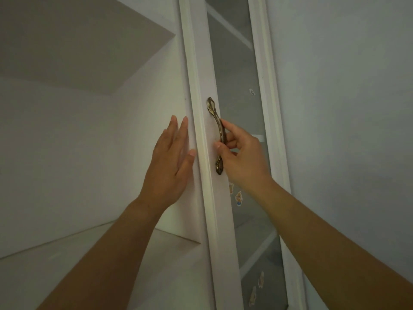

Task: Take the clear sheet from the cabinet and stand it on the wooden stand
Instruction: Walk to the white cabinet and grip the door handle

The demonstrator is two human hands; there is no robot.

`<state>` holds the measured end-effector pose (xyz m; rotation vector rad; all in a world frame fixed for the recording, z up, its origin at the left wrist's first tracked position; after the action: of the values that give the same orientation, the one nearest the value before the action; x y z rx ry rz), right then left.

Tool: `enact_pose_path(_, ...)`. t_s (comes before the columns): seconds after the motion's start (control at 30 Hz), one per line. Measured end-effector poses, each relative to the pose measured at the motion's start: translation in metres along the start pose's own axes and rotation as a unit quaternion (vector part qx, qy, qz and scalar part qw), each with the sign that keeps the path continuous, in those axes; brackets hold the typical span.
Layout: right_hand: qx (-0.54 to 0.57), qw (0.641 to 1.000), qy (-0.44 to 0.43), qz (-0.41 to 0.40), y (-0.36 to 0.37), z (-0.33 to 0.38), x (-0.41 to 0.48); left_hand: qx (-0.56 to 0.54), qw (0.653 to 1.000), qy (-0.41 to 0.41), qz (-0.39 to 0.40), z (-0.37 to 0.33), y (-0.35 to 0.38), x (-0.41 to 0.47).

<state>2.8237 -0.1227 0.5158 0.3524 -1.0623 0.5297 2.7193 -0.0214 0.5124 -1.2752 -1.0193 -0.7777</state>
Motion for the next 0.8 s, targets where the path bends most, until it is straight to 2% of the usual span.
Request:
enact_pose_path(0.43, -0.036, 0.999, 0.006, 0.018, -0.0033, 0.0061, 0.0046, -0.003, 1.0, -0.003, 0.012, 0.003, -0.0009, 0.001)
enact_pose_path(0.8, -0.019, 1.0, -0.011, 0.0, -0.0053, 0.0064, 0.0024, -0.003, 0.999, 0.005, 0.033, 0.0028, -0.0024, -0.0003)
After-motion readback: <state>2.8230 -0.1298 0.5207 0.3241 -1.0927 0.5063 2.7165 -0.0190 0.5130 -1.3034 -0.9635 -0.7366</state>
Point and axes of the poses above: each hand's wrist, its own x-axis towards the middle knuckle, its own y-axis out of the palm, z = x × y, the point moved 10 cm from there along x, towards the middle knuckle, and after that the axes turned 8 degrees about x, right-handed, at the moved point
